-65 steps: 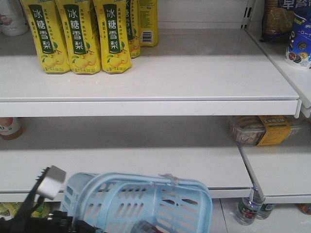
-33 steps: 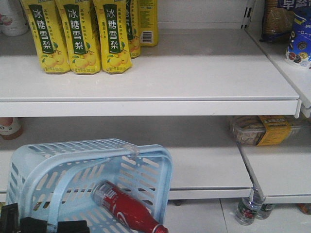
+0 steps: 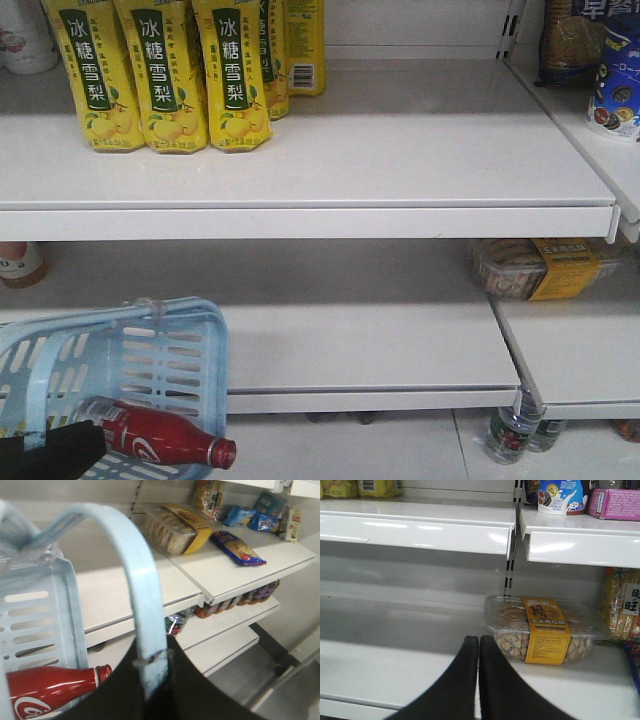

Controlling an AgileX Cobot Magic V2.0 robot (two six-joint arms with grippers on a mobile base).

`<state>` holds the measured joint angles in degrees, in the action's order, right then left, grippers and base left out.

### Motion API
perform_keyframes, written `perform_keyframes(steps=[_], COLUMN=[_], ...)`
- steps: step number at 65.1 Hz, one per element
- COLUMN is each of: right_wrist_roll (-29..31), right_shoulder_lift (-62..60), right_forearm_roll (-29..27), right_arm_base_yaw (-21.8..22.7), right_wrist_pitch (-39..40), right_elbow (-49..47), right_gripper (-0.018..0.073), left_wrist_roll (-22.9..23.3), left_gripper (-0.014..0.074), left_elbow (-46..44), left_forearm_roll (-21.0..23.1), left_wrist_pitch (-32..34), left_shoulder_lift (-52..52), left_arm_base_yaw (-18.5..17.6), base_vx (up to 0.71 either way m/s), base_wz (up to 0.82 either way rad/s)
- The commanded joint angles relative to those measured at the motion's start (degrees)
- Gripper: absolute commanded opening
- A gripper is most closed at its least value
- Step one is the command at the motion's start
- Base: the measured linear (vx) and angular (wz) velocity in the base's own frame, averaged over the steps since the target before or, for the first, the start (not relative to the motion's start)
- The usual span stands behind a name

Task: Place coke in basket with both arms

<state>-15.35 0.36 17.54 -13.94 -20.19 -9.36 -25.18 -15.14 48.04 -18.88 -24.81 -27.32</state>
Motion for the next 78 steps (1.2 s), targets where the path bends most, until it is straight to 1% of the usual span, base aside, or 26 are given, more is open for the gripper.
perform_keyframes(steps=[1,6,7,13,18,23,28,34,39,49,53,61,68,73,78], right_wrist_roll=[0.2,0.2,0.2,0.2,0.2,0.2,0.2,0.2,0.2,0.2,0.2,0.2,0.2,0.2,0.2], right_shoulder_lift=[0.7,0.7,0.7,0.7,0.7,0.7,0.7,0.7,0.7,0.7,0.7,0.7,0.7,0.7,0.7], right_forearm_roll=[1.0,1.0,1.0,1.0,1.0,1.0,1.0,1.0,1.0,1.0,1.0,1.0,1.0,1.0,1.0], right_arm_base_yaw=[0.1,0.1,0.1,0.1,0.1,0.1,0.1,0.1,0.1,0.1,0.1,0.1,0.1,0.1,0.1], right_wrist_pitch=[3.9,3.9,3.9,3.9,3.9,3.9,3.9,4.0,4.0,4.0,4.0,4.0,4.0,4.0,4.0], right_elbow=[-1.6,-1.6,-1.6,-1.6,-1.6,-1.6,-1.6,-1.6,-1.6,-1.6,-1.6,-1.6,-1.6,-1.6,-1.6], right_gripper=[-0.001,-0.001,-0.001,-0.001,-0.001,-0.001,-0.001,-0.001,-0.001,-0.001,-0.001,-0.001,-0.001,-0.001,-0.001], left_wrist_roll=[7.1,11.4,12.2,15.0,15.3,15.3,15.3,15.3,15.3,15.3,15.7,17.6,18.8,18.9,18.8], left_gripper=[-0.0006,-0.0006,-0.0006,-0.0006,-0.0006,-0.0006,-0.0006,-0.0006,-0.0006,-0.0006,-0.0006,-0.0006,-0.0006,-0.0006,-0.0006], left_elbow=[-2.3,-2.3,-2.3,-1.2,1.1,4.0,6.2,8.6,10.3,13.0,13.8,15.6,16.7,17.2,17.2], left_forearm_roll=[-10.3,-17.1,-19.1,-24.1,-24.2,-24.1,-24.7,-27.4,-28.7,-29.3,-30.7,-36.7,-40.7,-42.1,-42.6], left_wrist_pitch=[8.7,10.8,11.1,14.1,18.5,21.1,21.3,21.3,21.2,20.8,20.6,21.0,21.3,21.5,21.2], left_shoulder_lift=[1.8,2.6,3.0,3.9,5.1,6.7,8.6,11.5,14.1,18.1,19.5,21.4,21.9,22.6,23.5], left_arm_base_yaw=[-0.1,-0.1,-0.1,0.3,1.9,3.9,6.2,9.3,12.3,17.4,18.9,21.0,22.3,23.3,24.2], base_vx=[0.0,0.0,0.0,0.0,0.0,0.0,0.0,0.0,0.0,0.0,0.0,0.0,0.0,0.0,0.0], base_wz=[0.0,0.0,0.0,0.0,0.0,0.0,0.0,0.0,0.0,0.0,0.0,0.0,0.0,0.0,0.0])
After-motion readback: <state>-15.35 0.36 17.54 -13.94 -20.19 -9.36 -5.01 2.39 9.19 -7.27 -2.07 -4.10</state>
